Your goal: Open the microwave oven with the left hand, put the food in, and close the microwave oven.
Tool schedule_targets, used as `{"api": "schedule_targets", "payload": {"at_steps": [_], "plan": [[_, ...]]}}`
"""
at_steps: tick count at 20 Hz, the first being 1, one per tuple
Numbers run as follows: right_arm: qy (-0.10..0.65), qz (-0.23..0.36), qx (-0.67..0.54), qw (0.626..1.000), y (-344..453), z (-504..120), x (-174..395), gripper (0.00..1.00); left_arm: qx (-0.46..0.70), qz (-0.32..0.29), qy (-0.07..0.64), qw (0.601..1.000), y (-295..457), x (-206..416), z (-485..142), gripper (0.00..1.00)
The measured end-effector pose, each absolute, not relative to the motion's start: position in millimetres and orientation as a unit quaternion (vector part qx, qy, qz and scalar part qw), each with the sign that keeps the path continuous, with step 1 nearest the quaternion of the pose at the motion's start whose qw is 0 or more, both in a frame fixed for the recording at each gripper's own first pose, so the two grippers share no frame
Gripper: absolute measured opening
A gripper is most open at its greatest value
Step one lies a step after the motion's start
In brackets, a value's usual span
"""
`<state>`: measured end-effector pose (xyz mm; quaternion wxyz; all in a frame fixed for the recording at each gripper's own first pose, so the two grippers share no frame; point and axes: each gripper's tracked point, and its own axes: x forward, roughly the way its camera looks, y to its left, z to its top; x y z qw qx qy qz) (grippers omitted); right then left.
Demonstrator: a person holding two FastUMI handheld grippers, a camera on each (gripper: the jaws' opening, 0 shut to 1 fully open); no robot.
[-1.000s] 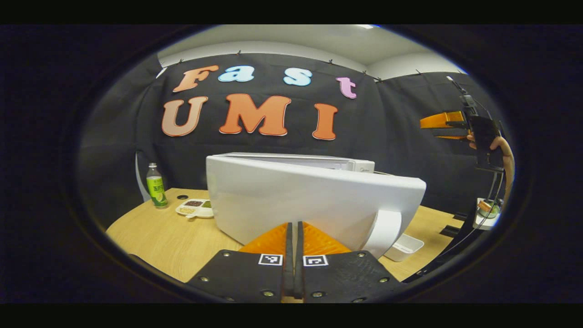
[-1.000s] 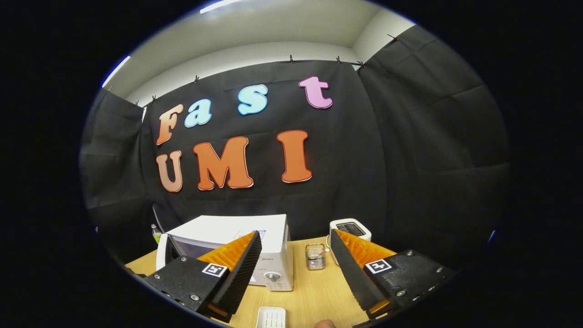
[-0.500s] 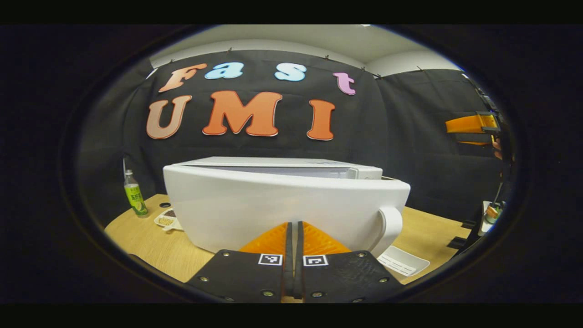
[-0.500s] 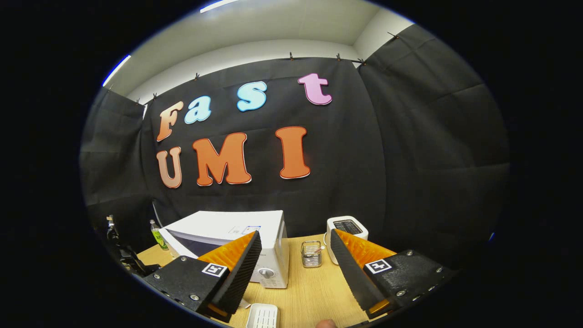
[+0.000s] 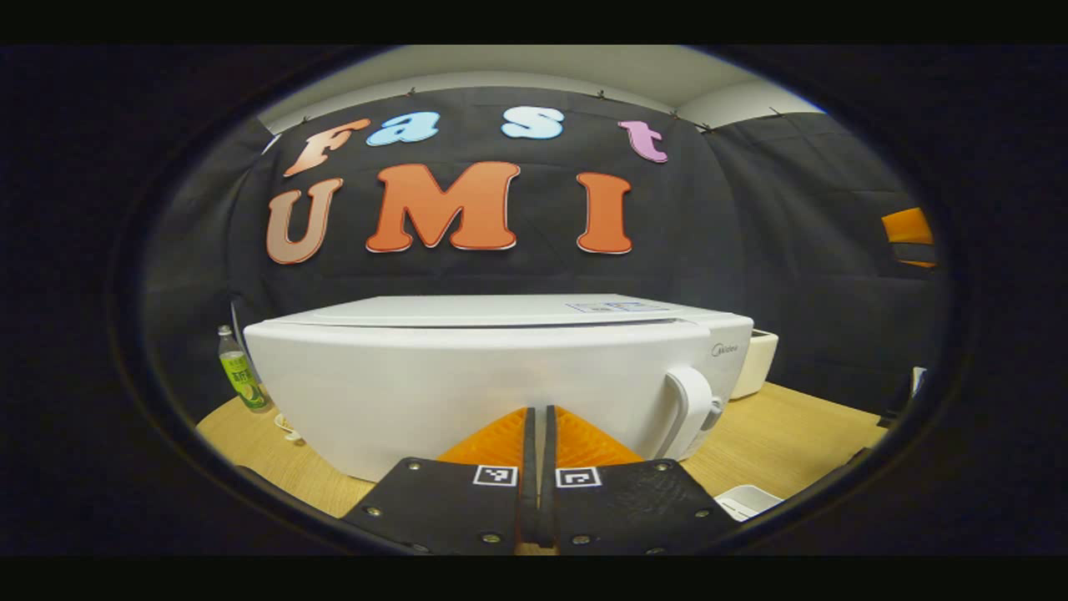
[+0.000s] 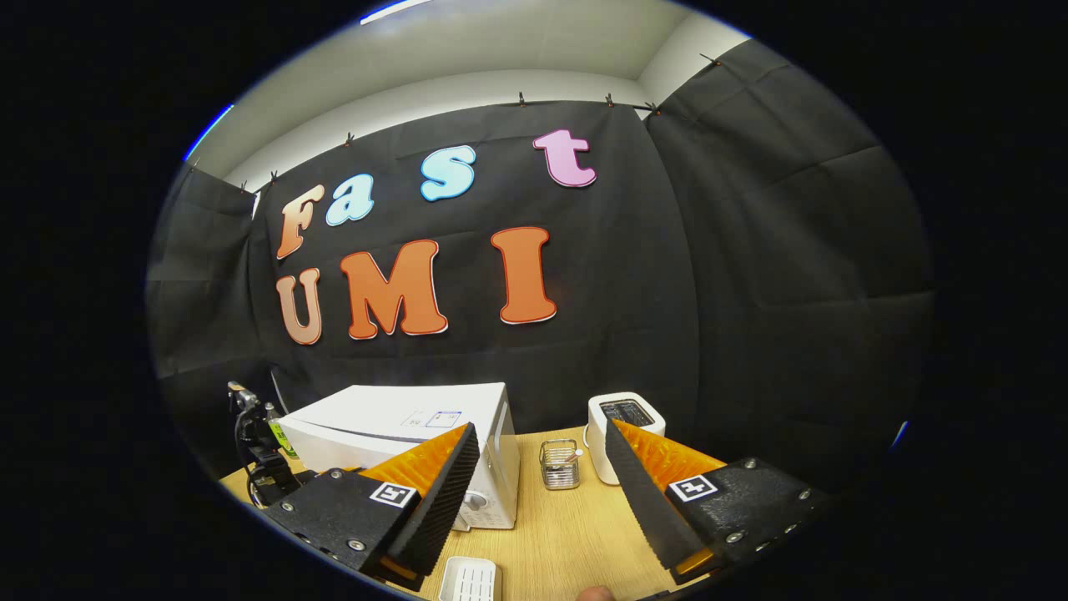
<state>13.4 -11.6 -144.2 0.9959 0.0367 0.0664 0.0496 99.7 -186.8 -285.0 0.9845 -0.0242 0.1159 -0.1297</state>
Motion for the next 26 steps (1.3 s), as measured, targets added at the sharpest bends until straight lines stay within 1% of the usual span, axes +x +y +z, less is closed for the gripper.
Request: {"api": "schedule_targets", "payload": {"at_steps": [7,8,9,10,12,14,16,18,21,22,23,24,25,26], "plan": [[0.074,0.049,0.033,0.996,-15,-146,12,0.95,-0.009,-0.117,0.099,0.988,-192,108,-281,0.01],[0.075,0.046,0.031,0.996,-15,-146,14,0.95,-0.005,-0.118,0.118,0.986,-194,108,-287,0.01],[0.078,0.045,0.030,0.996,-16,-148,13,0.95,-0.001,-0.115,0.102,0.988,-194,108,-282,0.01],[0.079,0.043,0.032,0.995,-16,-147,13,0.95,0.012,-0.117,0.115,0.986,-193,108,-285,0.00],[0.082,0.045,0.036,0.995,-12,-146,14,0.95,-0.010,-0.123,0.143,0.982,-188,101,-289,0.01],[0.082,0.048,0.034,0.995,-10,-144,12,0.95,-0.044,-0.129,0.144,0.980,-172,90,-265,0.01],[0.083,0.050,0.030,0.995,-8,-142,10,0.95,-0.047,-0.130,0.132,0.982,-150,80,-227,0.01],[0.084,0.054,0.030,0.995,-4,-137,9,0.95,-0.047,-0.116,0.111,0.986,-117,72,-187,0.01],[0.081,0.054,0.030,0.995,-2,-128,7,0.95,-0.036,-0.081,0.081,0.993,-63,59,-130,0.01],[0.080,0.055,0.030,0.995,1,-126,7,0.95,-0.036,-0.073,0.076,0.994,-49,53,-115,0.07],[0.080,0.058,0.030,0.995,4,-123,5,0.95,-0.037,-0.069,0.073,0.994,-37,46,-105,0.10],[0.081,0.062,0.032,0.994,8,-121,3,0.94,-0.035,-0.064,0.069,0.995,-26,40,-94,0.32],[0.081,0.065,0.034,0.994,11,-119,1,0.94,-0.030,-0.056,0.064,0.996,-13,33,-85,0.41],[0.080,0.068,0.035,0.994,15,-116,0,0.95,-0.024,-0.053,0.061,0.996,-4,26,-79,0.42]]}}
